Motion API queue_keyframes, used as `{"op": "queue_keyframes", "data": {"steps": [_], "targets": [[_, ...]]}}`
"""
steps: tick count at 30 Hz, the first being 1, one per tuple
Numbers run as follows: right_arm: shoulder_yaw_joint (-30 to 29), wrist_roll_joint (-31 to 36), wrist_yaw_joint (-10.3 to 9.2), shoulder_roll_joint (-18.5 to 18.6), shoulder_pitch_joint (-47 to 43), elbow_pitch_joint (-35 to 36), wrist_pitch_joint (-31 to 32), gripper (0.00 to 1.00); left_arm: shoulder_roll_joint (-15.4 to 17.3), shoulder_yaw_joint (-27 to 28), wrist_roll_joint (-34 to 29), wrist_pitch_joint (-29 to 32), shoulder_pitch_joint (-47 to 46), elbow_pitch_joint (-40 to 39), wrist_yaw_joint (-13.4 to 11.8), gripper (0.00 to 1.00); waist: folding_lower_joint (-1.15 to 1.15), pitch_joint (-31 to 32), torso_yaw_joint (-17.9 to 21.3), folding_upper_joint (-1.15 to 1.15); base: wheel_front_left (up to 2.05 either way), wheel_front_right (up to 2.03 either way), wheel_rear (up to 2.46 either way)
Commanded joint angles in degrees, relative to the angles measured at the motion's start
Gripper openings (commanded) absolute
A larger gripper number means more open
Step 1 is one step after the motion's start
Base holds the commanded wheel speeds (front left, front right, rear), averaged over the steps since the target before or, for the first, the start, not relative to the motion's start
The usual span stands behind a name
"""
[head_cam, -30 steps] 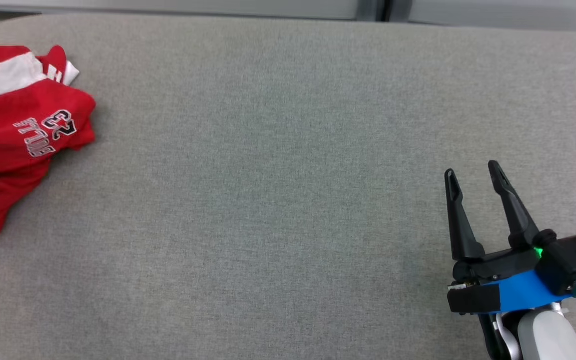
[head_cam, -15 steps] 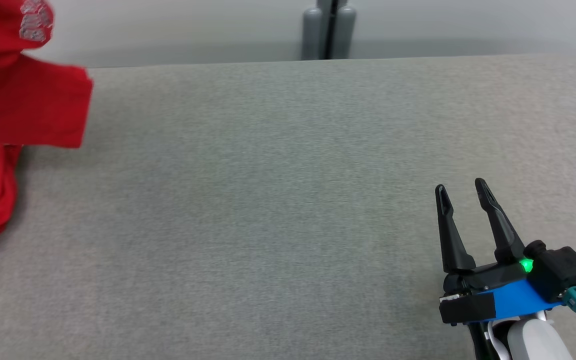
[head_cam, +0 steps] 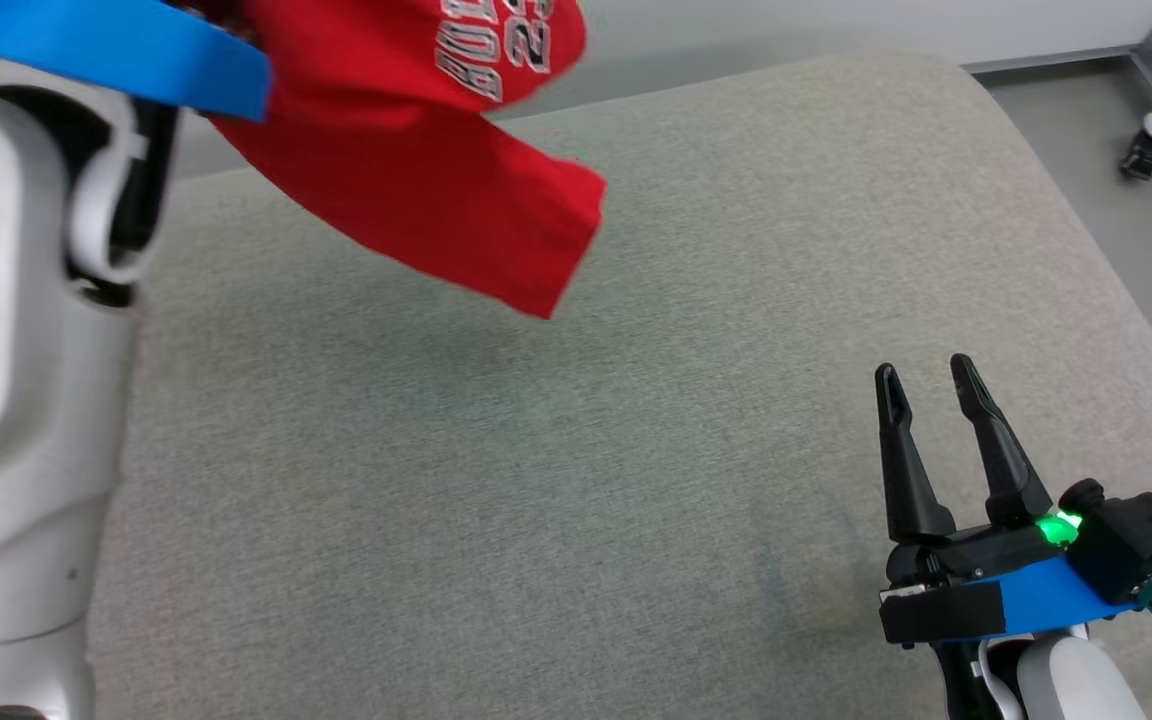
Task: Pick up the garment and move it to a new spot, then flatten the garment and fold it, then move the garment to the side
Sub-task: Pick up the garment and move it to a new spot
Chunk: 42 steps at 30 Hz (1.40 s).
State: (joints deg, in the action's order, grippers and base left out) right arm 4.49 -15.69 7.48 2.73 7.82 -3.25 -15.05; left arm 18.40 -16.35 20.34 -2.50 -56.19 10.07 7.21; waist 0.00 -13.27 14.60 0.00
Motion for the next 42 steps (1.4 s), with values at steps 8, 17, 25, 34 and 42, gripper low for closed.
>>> {"op": "queue_keyframes", "data": {"steps": [8,17,25,34,42], "targets": [[-0.2,-0.8,0.03,0.3,-0.7,0.4,-0.2,1.00,-3.9,-6.7,2.0,-1.9,9.0,6.3,0.3,0.00,0.00,-0.3,1.3,0.00,0.00,0.00,0.00],[-0.1,-0.3,0.03,0.3,-0.2,-0.6,-0.2,1.00,-7.7,-13.2,3.4,-6.7,22.1,15.6,0.3,0.00,0.00,-0.3,-0.7,0.00,0.00,0.00,0.00],[-0.1,0.3,0.03,0.3,-0.3,-1.3,-0.2,1.00,-10.4,-17.7,4.1,-9.7,27.2,21.6,0.3,1.00,0.00,0.4,-2.4,0.00,0.00,0.00,0.00],[0.1,0.6,0.03,0.3,-1.2,-2.3,-0.2,1.00,-12.9,-22.3,1.1,-12.4,28.0,18.2,0.2,1.00,0.00,3.0,-3.8,0.00,0.00,0.00,0.00],[-0.1,1.0,0.03,0.3,-2.6,-2.6,-0.2,1.00,-12.9,-21.5,1.3,-12.7,29.2,13.8,-0.9,1.00,0.00,5.1,-5.6,0.00,0.00,0.00,0.00]]}}
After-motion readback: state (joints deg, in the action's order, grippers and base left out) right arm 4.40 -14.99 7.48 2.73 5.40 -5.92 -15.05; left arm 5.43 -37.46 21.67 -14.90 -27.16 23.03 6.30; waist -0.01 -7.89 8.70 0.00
